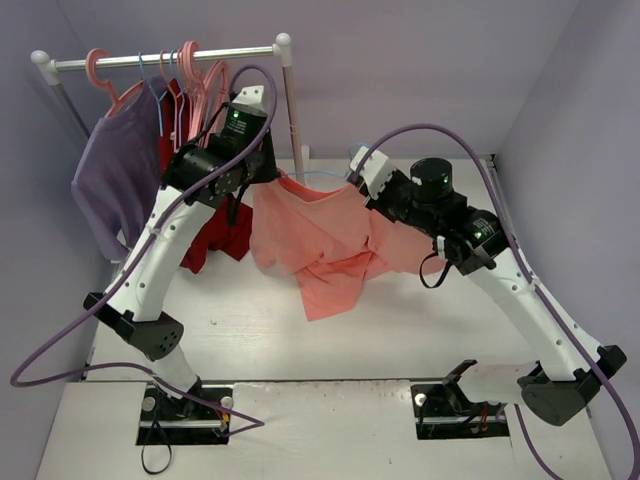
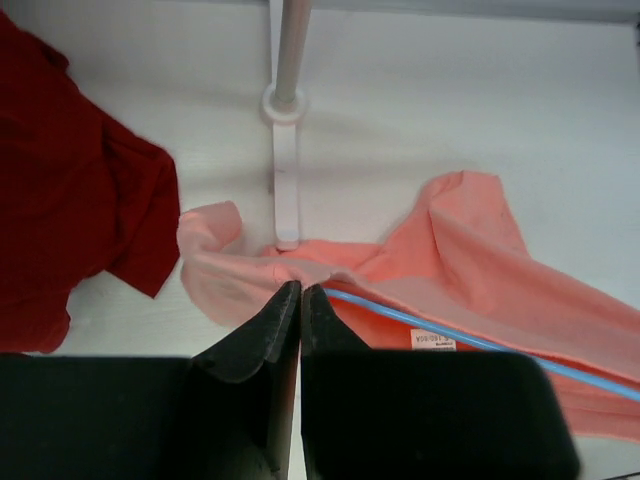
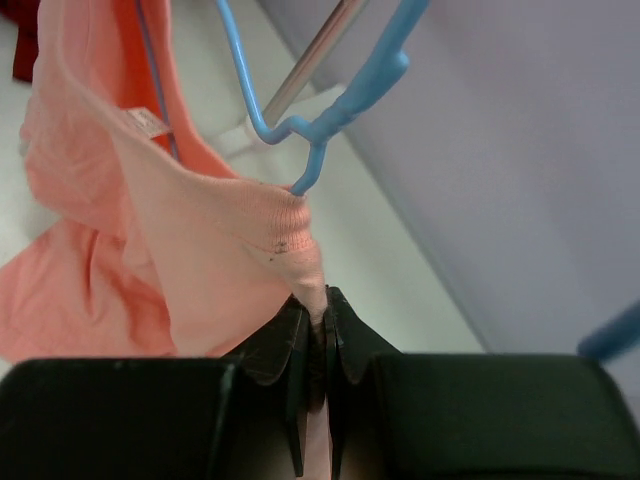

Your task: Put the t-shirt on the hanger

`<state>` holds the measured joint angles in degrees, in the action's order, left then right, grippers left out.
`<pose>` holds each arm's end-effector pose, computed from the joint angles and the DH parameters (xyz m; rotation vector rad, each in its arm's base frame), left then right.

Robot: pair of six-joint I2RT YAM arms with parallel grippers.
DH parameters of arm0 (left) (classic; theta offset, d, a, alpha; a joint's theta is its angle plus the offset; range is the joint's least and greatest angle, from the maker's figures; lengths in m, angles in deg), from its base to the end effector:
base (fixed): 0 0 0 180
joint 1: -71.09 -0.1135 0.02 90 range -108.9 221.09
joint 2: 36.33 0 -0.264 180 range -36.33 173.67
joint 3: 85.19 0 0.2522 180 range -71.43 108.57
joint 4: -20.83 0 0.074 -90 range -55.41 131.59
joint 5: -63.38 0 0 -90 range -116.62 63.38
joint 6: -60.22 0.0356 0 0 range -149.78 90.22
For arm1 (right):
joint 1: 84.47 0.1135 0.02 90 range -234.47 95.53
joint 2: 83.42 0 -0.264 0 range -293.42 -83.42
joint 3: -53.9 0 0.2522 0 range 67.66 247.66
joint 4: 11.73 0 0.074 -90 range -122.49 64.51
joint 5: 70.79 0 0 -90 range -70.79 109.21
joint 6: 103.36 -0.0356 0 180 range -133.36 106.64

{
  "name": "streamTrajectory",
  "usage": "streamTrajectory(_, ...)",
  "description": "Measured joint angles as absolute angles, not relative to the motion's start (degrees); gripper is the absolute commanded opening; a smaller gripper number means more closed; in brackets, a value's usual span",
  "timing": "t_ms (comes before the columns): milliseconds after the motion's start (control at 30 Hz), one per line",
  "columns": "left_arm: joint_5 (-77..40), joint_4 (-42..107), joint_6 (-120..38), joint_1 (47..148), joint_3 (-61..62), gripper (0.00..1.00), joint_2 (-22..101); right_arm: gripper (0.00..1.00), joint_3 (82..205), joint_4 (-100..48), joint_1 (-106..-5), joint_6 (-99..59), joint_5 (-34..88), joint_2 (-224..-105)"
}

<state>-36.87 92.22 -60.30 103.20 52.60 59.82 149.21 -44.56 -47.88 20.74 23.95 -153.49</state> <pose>0.2841 -0.1708 0.4895 -0.0807 2.1150 -0.4755 0.2123 0.1613 0.4548 -1.0354 1.3532 0.1029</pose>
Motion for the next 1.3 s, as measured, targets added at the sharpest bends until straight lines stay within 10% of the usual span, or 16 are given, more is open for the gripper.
streamTrajectory(433,-43.8,96.0,-60.6,107.3,79.8,0.00,61.1,0.00,168.9,-42.4,-43.5,23.1,29.1,-159.0)
streamTrajectory(1300,-43.0,94.0,-55.5,114.2,61.3,0.07,60.5,0.00,143.2,-29.1,-51.7,11.9,38.7,-150.1)
